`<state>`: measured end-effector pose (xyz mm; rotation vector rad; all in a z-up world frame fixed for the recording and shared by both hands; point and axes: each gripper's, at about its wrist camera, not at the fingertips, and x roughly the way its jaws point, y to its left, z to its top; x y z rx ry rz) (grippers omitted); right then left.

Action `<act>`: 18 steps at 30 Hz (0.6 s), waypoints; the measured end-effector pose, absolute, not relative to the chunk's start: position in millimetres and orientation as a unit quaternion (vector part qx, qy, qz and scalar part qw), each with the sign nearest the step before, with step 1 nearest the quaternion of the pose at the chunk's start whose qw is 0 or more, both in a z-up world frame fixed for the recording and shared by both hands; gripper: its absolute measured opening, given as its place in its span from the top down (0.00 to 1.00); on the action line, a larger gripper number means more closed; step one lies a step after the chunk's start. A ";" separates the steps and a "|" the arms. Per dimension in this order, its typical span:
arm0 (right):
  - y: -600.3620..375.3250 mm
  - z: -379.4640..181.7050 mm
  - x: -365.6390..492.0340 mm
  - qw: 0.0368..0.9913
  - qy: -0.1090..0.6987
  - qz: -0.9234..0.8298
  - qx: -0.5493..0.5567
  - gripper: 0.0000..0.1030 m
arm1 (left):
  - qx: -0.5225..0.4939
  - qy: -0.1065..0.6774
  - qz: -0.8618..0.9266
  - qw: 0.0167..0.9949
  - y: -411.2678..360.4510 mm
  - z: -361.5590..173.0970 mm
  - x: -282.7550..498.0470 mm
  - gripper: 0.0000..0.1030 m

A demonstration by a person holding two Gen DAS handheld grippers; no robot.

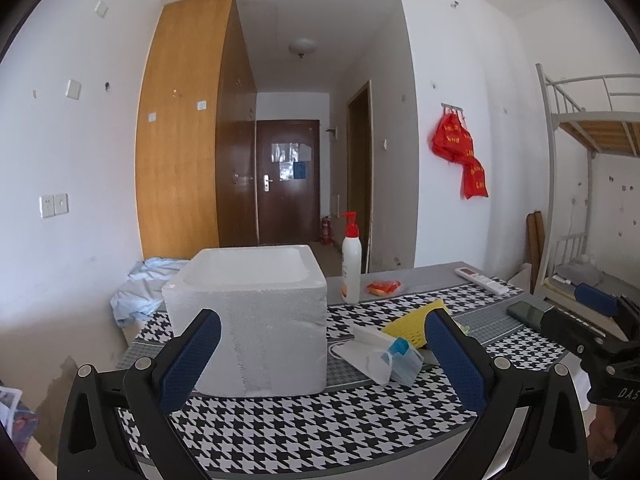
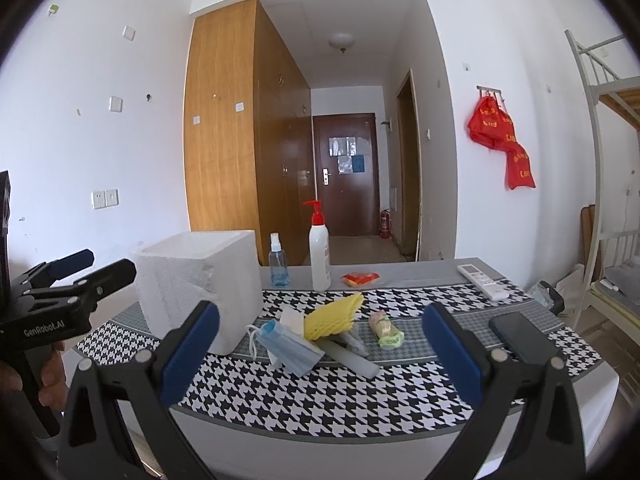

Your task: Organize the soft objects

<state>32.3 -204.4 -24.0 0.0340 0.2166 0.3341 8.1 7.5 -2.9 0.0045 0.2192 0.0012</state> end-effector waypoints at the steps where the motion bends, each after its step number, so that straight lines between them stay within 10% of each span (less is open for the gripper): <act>1: -204.2 -24.2 32.3 0.980 0.108 0.165 0.017 0.00 | 0.003 0.109 0.001 0.994 7.3 -2.8 8.7 0.01; 18: -208.4 -24.9 49.9 0.980 0.118 0.159 0.016 0.00 | 0.009 0.116 -0.014 0.993 -4.4 -0.4 28.5 0.01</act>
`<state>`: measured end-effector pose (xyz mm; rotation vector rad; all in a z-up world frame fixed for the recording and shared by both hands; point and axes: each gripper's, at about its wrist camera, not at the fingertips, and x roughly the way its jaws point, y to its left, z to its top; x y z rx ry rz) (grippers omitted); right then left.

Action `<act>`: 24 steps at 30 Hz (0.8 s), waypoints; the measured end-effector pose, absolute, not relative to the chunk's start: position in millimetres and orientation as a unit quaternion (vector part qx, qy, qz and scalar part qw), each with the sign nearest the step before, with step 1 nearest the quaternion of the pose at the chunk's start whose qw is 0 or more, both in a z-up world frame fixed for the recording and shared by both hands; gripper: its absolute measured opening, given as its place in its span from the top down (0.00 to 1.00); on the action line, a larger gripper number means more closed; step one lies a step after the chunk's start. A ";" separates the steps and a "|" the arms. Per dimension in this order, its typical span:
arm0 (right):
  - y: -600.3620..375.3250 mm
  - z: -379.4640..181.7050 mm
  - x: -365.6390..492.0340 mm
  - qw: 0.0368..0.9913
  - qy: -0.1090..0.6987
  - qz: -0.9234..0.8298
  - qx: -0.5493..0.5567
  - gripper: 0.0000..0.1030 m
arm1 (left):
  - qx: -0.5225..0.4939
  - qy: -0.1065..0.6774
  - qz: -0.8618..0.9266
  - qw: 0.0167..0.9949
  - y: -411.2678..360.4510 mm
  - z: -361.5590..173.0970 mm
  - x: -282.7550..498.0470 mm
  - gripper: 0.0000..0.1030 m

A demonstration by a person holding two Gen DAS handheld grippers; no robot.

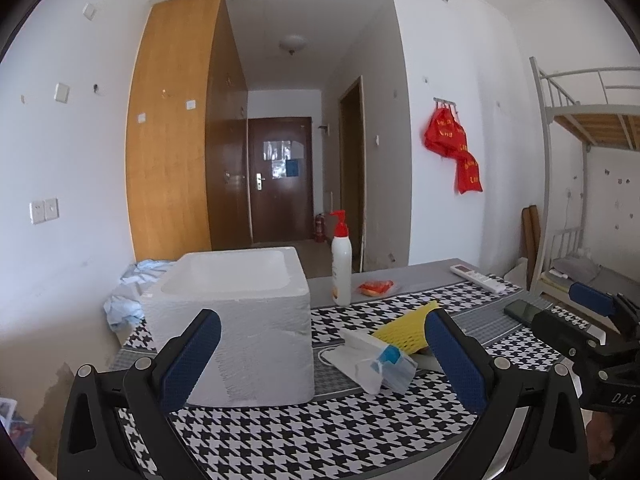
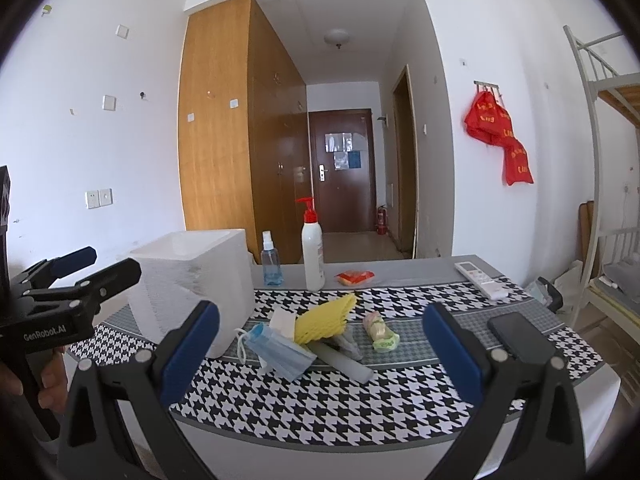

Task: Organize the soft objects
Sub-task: 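Reach the left gripper to the yellow foam mesh net and close on it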

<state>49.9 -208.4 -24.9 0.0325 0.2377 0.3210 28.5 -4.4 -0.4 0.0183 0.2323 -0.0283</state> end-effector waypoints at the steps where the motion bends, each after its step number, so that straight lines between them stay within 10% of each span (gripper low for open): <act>1: -208.3 -25.2 51.2 0.980 0.119 0.159 0.015 0.00 | 0.009 0.117 -0.016 0.993 -4.5 -0.8 30.4 0.01; 24: -219.2 -46.9 102.1 0.974 0.183 0.133 0.012 0.00 | 0.014 0.199 -0.097 0.975 -24.4 -33.5 78.4 0.01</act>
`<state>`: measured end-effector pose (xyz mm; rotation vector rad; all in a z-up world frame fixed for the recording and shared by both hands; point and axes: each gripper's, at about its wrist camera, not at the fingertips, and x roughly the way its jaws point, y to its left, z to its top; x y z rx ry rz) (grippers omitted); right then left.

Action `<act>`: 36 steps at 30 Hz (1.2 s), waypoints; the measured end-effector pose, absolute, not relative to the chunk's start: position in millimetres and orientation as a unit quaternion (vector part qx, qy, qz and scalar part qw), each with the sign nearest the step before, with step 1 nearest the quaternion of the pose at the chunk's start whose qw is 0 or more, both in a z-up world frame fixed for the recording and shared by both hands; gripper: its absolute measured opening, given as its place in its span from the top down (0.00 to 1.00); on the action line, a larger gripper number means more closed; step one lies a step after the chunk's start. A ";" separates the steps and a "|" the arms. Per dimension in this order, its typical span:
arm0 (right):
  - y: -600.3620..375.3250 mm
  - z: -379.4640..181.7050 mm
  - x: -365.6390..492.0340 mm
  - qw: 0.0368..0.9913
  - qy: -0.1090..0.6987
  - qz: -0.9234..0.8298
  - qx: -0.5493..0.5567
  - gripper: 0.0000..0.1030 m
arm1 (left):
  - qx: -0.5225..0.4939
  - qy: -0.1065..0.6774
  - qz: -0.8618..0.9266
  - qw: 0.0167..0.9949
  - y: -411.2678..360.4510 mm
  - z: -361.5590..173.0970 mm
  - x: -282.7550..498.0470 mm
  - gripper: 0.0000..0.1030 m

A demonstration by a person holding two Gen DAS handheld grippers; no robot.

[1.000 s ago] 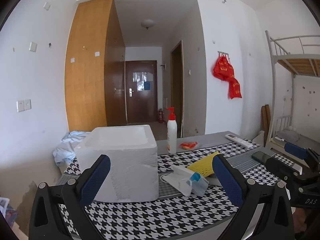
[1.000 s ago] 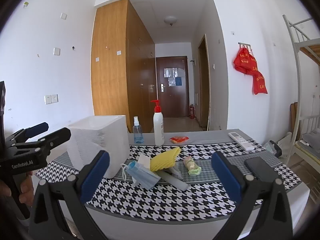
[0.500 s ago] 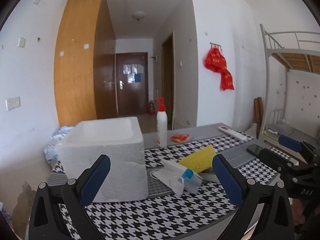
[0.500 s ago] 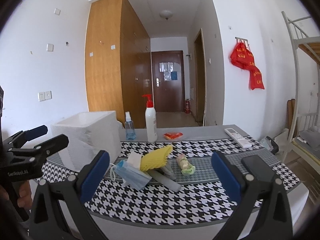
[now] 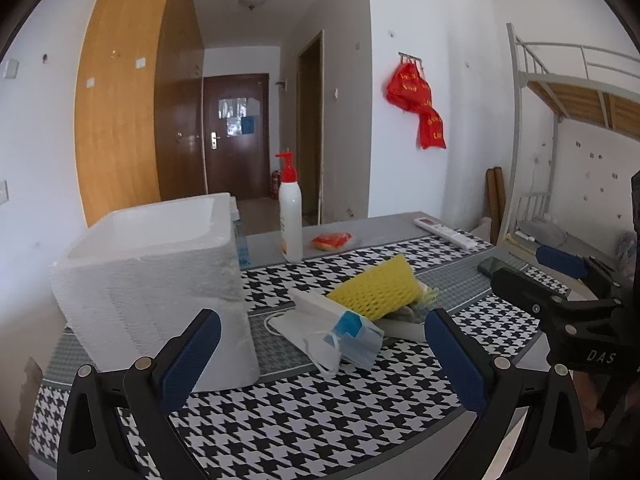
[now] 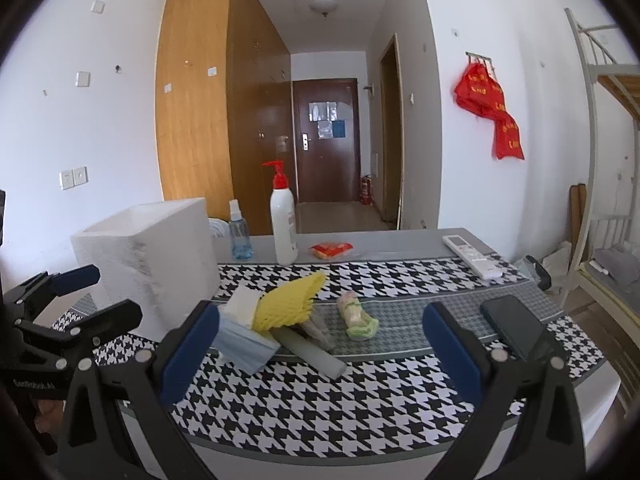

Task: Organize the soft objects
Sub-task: 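Reach the left gripper to the yellow foam mesh net and close on it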

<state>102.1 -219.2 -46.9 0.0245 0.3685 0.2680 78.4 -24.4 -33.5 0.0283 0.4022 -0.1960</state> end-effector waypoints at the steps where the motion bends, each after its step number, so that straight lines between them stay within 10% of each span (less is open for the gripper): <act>1: -219.7 -48.4 104.1 0.974 0.186 0.130 0.011 0.00 | 0.014 0.201 -0.099 0.975 -25.1 -34.0 79.7 0.01; 36: -250.0 -86.5 197.3 0.949 0.295 0.113 -0.003 0.05 | 0.062 0.262 -0.159 0.950 -94.1 -53.4 155.5 0.01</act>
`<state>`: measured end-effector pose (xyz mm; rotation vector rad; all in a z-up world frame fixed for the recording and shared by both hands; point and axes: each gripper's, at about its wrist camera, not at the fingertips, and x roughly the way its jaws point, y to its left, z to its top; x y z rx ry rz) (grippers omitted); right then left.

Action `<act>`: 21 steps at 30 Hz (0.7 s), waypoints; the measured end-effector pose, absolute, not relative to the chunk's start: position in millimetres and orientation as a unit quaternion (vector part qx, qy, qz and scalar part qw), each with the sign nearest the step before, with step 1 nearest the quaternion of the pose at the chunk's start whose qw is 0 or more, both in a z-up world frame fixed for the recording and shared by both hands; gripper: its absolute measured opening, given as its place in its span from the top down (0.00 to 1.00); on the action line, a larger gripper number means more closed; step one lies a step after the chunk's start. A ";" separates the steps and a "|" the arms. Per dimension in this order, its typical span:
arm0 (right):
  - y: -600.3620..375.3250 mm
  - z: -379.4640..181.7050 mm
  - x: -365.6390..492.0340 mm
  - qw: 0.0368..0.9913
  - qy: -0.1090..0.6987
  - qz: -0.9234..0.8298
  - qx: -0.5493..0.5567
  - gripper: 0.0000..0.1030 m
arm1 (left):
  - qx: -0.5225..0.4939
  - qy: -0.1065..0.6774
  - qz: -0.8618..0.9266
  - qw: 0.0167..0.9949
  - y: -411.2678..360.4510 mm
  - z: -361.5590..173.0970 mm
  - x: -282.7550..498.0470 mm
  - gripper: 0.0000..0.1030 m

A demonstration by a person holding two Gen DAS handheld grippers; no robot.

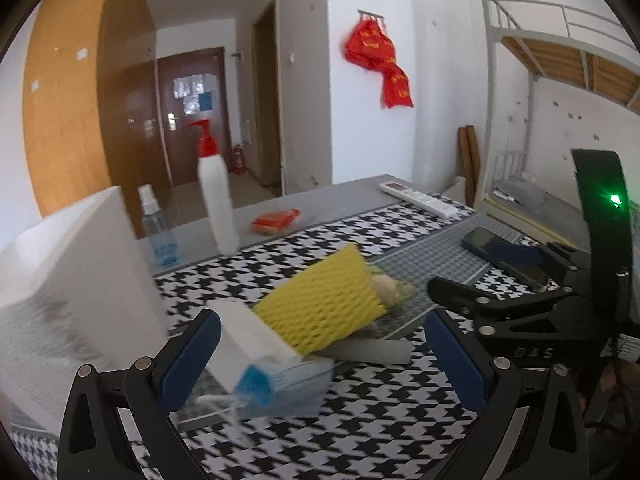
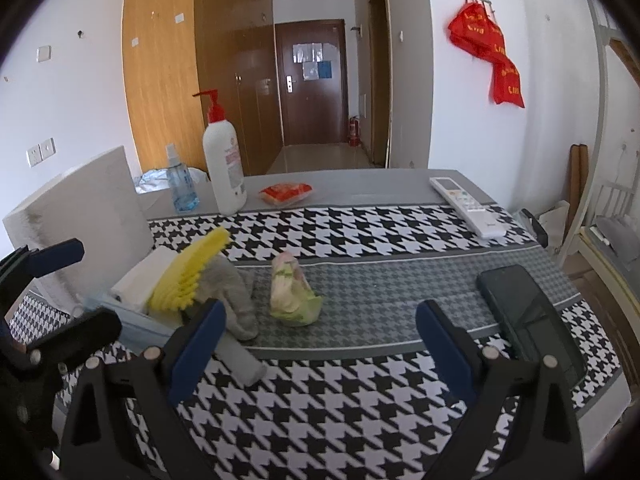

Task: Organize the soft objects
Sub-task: 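Reach the left gripper to the yellow foam mesh net and close on it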

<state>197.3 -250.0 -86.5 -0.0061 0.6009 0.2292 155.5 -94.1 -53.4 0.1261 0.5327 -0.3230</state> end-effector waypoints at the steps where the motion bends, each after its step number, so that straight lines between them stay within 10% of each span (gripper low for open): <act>1: -251.5 -87.5 198.7 0.948 0.297 0.111 -0.003 0.05 | 0.067 0.265 -0.159 0.949 -98.1 -54.9 157.8 0.01; 10: -268.1 -94.4 210.9 0.945 0.308 0.109 0.003 0.05 | 0.111 0.281 -0.132 0.944 -116.5 -68.3 181.9 0.02; 21: -268.2 -95.6 217.4 0.941 0.313 0.126 0.002 0.05 | 0.125 0.309 -0.110 0.936 -123.0 -81.8 198.5 0.31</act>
